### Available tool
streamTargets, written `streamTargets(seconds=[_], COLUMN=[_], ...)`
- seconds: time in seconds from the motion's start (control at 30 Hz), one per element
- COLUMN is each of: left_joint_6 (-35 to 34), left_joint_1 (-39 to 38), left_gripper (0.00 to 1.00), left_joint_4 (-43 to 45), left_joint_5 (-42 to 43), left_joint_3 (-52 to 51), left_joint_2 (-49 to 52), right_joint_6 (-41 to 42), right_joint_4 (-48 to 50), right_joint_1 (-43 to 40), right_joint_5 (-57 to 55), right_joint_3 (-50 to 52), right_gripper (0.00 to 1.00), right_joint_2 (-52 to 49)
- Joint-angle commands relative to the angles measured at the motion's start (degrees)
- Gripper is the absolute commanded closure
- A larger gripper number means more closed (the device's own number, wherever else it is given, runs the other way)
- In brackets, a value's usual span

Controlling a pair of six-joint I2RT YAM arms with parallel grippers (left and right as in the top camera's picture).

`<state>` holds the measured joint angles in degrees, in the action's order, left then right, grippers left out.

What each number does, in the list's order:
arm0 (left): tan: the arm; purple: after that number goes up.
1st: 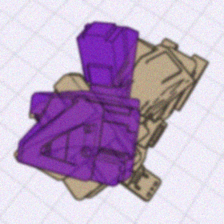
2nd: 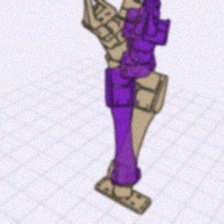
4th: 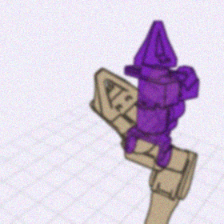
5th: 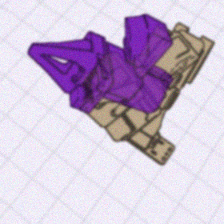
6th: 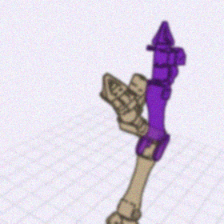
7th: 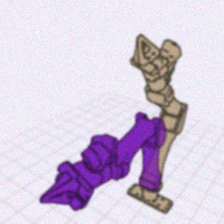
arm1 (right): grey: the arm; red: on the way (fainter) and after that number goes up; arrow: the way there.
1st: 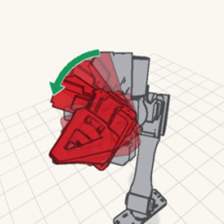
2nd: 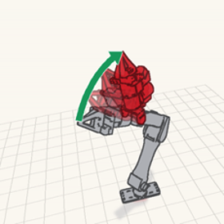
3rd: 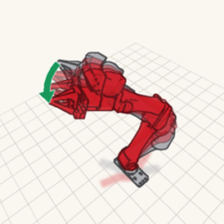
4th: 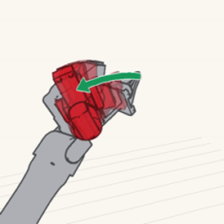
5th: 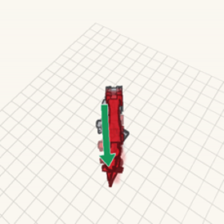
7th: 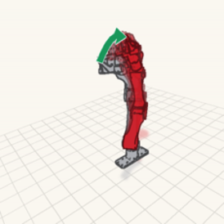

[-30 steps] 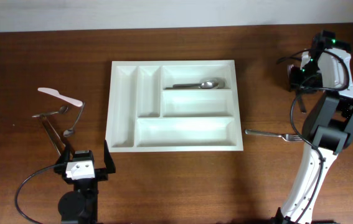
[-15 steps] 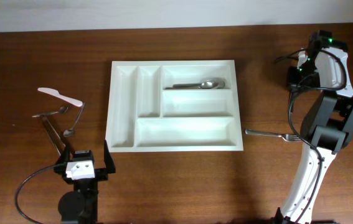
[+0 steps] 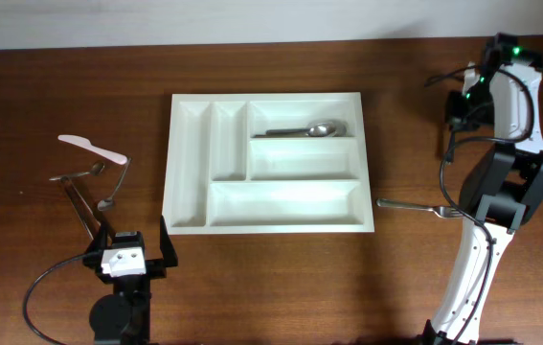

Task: Pack container
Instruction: 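Lower the right gripper onto the upper fork and grasp it, then carry the fork left and place it in the middle compartment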

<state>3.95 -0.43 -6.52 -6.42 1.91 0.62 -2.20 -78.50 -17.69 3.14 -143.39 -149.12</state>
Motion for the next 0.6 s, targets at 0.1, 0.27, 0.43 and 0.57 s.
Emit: streamTargets(seconds=[0.1,0.27,0.43,0.57], left_joint_6=[1.11,1.11,1.11,1.11], left_joint_1=[-0.28,-0.28,-0.28,-0.28], left_gripper=[0.01,0.01,0.01,0.01], left_joint_4=[0.13,0.13,0.13,0.13], left_joint_5=[-0.2,-0.2,-0.2,-0.2], left_joint_3=[-0.37,-0.37,-0.37,-0.37], left_joint_2=[-0.26,-0.26,-0.26,-0.26], right_joint_6=[-4.24,-10.58,-16.37,-18.86], right_joint_4=[-4.35,-8.74,-12.44,-15.26], right_joint_1=[0.33,2.21,6.19,11.74], right_joint_5=[9.51,17.68,25.55,27.93], right_joint_3=[-11.26,-16.11,-17.81,-17.81], right_gripper=[0.96,0.96,0.96,0.96], right_joint_2=[0.35,0.35,0.48,0.48])
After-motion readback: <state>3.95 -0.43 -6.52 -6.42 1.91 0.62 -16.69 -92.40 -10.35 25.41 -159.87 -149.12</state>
